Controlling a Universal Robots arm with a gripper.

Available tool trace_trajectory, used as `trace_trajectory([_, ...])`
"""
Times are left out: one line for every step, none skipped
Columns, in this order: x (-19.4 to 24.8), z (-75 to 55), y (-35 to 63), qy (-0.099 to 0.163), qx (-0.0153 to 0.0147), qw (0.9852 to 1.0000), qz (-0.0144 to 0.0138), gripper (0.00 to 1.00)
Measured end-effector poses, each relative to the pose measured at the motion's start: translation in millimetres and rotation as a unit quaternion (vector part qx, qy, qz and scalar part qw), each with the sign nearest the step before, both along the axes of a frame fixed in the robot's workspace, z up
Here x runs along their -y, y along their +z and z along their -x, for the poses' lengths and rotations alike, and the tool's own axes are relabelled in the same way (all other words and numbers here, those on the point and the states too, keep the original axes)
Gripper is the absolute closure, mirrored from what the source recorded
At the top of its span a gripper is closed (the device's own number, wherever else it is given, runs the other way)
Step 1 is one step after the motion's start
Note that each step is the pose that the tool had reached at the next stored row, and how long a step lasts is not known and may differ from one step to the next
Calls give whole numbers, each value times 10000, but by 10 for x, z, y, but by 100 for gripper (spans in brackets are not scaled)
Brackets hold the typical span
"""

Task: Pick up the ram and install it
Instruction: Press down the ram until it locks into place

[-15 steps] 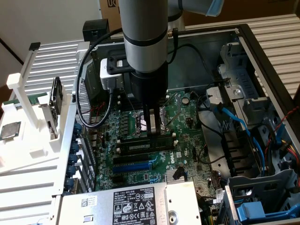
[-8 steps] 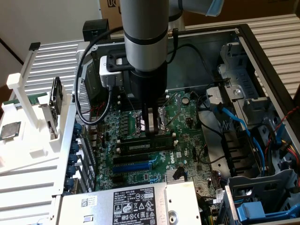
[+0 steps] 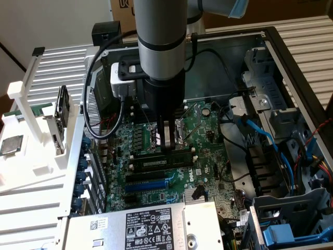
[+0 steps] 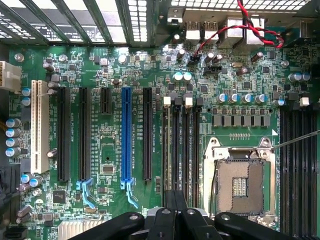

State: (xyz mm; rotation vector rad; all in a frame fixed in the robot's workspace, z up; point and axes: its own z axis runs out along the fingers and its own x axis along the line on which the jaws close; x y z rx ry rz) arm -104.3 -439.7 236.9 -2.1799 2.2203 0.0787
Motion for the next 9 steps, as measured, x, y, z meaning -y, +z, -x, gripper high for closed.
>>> trace_trajectory([0, 0, -7, 0, 0, 10000, -1, 89])
trace_trajectory([0, 0, -12, 0, 0, 10000, 0, 89])
trace_trajectory([0, 0, -16, 0, 0, 10000, 0, 89])
trace_trajectory([0, 0, -19, 0, -1, 10000, 1, 89])
trace_trajectory([0, 0, -21, 0, -1, 10000, 1, 89])
trace_trajectory([-1, 0, -24, -1, 0, 10000, -1, 89])
trace_trajectory([-5, 0, -27, -1, 0, 10000, -2, 89])
trace_trajectory([-9, 0, -29, -1, 0, 10000, -1, 89])
trace_trajectory([-11, 0, -32, 0, 0, 10000, -2, 89])
